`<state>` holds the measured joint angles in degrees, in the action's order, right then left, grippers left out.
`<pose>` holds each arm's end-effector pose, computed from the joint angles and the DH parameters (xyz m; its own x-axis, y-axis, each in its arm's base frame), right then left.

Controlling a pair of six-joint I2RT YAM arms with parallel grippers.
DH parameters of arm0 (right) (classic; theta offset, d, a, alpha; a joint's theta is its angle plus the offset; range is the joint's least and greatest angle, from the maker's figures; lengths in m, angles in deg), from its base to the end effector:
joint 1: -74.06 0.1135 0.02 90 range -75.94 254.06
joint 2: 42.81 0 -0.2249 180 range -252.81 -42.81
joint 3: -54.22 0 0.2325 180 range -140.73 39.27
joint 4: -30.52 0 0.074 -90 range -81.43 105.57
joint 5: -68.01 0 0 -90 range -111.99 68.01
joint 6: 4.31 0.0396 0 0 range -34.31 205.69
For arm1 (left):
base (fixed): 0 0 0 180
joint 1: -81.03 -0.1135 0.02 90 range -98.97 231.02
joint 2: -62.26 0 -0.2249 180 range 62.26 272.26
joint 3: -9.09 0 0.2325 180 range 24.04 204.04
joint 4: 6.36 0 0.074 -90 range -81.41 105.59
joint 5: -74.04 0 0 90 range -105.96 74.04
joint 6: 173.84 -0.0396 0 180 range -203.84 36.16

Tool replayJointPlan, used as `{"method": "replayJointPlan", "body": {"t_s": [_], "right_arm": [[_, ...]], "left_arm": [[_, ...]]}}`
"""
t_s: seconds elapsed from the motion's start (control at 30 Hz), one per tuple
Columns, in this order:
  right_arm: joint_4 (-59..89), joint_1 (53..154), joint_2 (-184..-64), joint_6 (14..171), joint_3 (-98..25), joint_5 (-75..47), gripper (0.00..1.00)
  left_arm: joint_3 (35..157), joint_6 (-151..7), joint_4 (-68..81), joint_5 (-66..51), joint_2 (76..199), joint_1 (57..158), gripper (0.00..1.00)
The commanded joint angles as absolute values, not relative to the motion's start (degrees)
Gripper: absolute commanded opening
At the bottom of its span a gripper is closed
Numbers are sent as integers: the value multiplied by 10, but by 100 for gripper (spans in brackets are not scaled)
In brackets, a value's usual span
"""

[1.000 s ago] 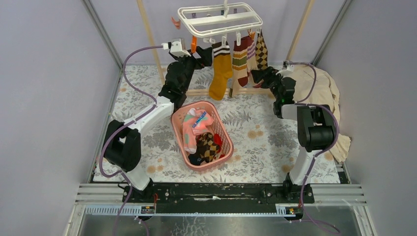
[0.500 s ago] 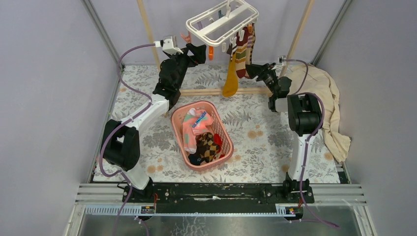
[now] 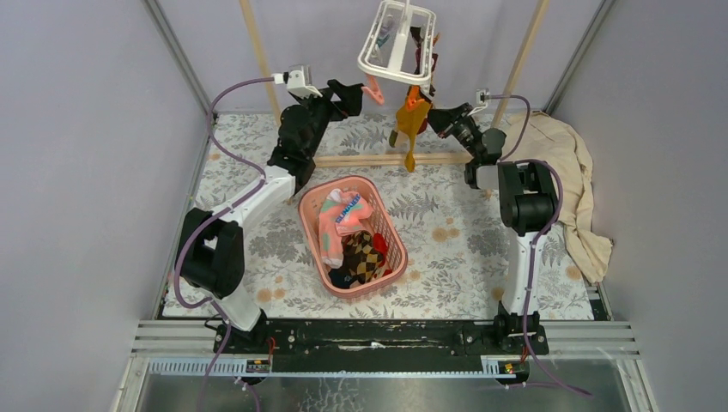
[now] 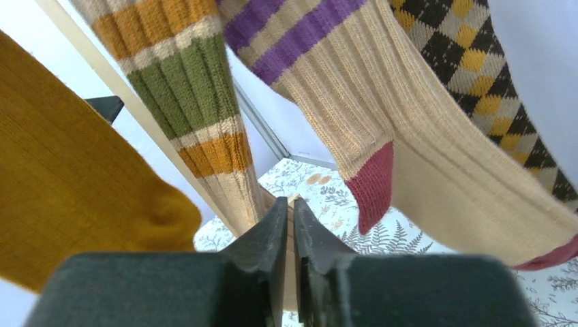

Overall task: Remove the socks clipped to the hanger
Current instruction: Adjust the hanger on the clothesline.

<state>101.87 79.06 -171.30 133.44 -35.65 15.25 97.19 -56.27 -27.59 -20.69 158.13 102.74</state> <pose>0.4267 0.0614 0.2015 -0.0646 0.5859 -0.8078 -0.7863 0.4685 0.4027 0.3577 -0.1389 0.3322 0.0556 -0.5186 -0.8532 0.3608 0.8072 -0.4671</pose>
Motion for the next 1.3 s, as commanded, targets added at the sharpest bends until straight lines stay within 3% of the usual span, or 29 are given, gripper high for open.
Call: {"method": "replayJointPlan", "body": {"t_s": [0.0,0.5,0.8,1.27], "right_arm": [[1062,814,-1688,1340,-366,188,21],[1129,840,-1655,1355,-287,188,57],[1129,839,-1600,1313,-201,125,54],[1133,842,-1524,1281,-108,103,53]], "left_arm": [[955,-555,-287,-187,1560,1028,99],[938,-555,-276,-162,1553,1032,99],[935,-557,-267,-127,1554,1045,99],[872,-615,-209,-191,1485,1140,99]]}}
